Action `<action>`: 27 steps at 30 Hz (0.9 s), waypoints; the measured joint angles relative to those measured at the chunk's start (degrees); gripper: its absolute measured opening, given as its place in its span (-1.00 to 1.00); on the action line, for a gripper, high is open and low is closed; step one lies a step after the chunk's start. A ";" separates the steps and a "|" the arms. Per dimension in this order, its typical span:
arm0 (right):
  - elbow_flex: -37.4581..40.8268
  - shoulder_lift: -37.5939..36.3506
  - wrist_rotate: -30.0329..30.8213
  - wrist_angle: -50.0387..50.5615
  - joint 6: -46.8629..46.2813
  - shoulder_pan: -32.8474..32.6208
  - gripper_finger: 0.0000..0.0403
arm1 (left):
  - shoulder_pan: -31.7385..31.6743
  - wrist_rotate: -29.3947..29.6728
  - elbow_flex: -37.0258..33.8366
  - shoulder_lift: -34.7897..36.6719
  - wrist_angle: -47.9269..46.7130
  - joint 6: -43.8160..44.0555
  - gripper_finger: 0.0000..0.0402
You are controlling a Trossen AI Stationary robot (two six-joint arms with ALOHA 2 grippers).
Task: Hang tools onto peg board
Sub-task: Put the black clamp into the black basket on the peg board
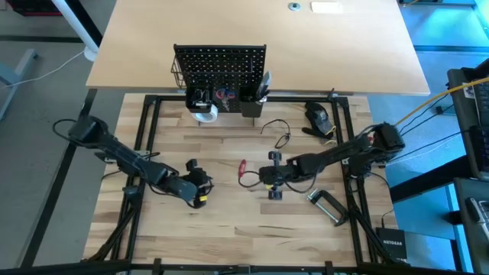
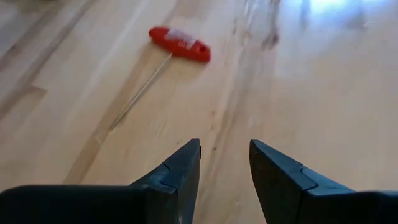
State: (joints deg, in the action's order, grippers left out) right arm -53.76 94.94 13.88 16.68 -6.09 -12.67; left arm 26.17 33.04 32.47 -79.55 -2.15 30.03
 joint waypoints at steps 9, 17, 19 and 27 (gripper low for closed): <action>-5.84 -7.68 -8.24 23.74 -16.52 -8.67 -0.98 | -0.39 -0.55 0.00 -4.48 0.47 1.16 -0.36; -6.64 -9.42 -21.02 36.22 -42.17 -18.00 -0.98 | -0.39 -0.68 0.02 -4.48 1.92 2.25 -0.36; -6.26 -9.23 -21.74 37.08 -48.05 -21.07 -0.98 | -0.39 -0.68 0.00 -4.48 1.85 2.03 -0.36; -5.59 -9.10 -22.61 41.69 -67.68 -29.06 -0.66 | -1.64 -0.86 0.01 -4.48 4.27 -3.49 -0.36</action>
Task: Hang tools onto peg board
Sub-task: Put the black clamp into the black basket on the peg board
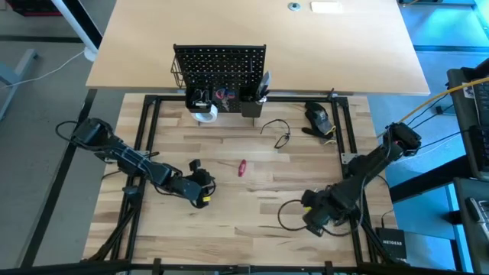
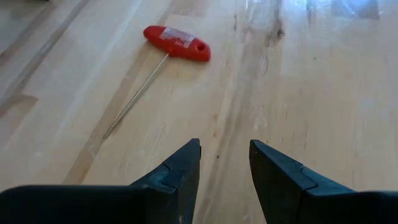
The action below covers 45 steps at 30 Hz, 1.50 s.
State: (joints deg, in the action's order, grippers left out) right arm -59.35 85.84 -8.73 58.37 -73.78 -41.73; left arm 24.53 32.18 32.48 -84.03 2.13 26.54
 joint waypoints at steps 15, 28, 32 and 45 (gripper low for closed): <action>11.50 -0.12 4.19 -10.31 -9.06 -6.30 -0.16 | -2.93 -3.32 0.04 0.00 1.92 -3.24 -0.36; 20.44 -0.41 6.36 -18.92 -9.96 -6.29 -0.28 | -2.80 -3.29 0.05 0.00 1.80 -1.88 -0.36; 20.98 -0.35 7.15 -19.03 -9.94 -6.32 -0.51 | -2.84 -3.29 0.03 0.00 1.78 -1.75 -0.36; 19.53 -0.12 8.51 -18.39 -3.99 -6.32 -0.78 | -2.84 -3.27 0.05 0.00 1.80 -1.81 -0.36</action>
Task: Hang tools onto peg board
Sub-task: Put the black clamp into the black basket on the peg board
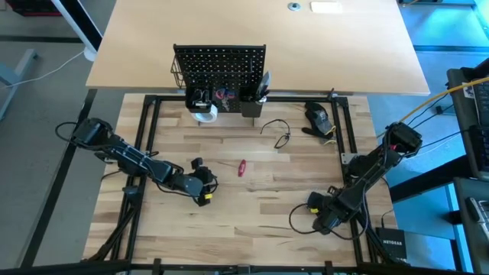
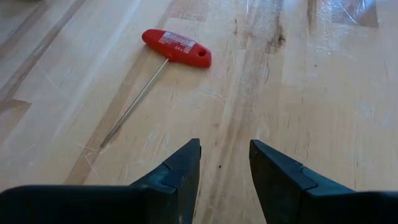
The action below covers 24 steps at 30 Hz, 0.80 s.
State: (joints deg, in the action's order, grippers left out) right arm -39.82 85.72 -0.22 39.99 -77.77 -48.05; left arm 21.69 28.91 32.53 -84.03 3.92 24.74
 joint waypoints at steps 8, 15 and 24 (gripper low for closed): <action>-9.65 0.30 11.61 10.99 8.03 0.12 -0.78 | 0.00 0.04 0.00 0.00 -0.02 0.17 -0.36; -17.91 0.12 20.22 15.49 16.57 1.10 -0.78 | 0.00 0.04 -0.01 0.00 0.02 0.32 -0.36; -25.35 0.12 22.28 15.84 30.18 7.27 -0.78 | 0.00 0.09 0.00 0.00 0.02 0.34 -0.36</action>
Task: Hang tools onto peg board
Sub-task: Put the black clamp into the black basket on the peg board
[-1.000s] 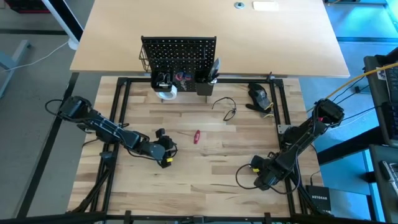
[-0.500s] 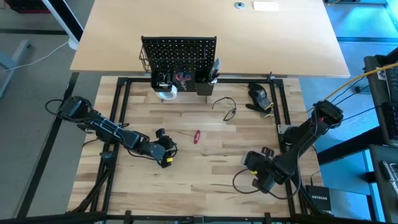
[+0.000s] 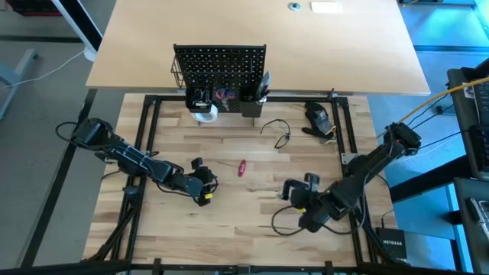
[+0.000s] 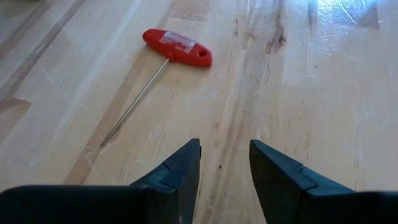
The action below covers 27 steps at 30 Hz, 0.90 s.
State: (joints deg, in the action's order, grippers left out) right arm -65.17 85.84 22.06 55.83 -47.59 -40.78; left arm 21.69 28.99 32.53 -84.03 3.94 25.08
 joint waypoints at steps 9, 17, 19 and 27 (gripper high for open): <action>-4.97 0.00 2.51 -3.63 15.28 6.68 -0.77 | 0.00 0.00 -0.02 0.00 -0.04 0.00 -0.36; -8.89 -0.10 2.62 -8.56 28.36 12.30 -0.77 | 0.00 -0.02 -0.01 0.00 -0.04 0.04 -0.36; -9.94 -0.09 2.49 -9.97 31.85 13.81 -0.77 | 0.00 -0.02 0.00 0.00 -0.02 0.20 -0.36; -15.98 -0.09 2.44 -12.98 43.89 19.47 -0.77 | 0.10 -0.04 -0.01 0.00 -0.05 0.48 -0.36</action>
State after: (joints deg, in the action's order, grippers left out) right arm -81.15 85.76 24.51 42.85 -3.70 -21.32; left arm 21.79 28.95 32.52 -84.03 3.89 25.56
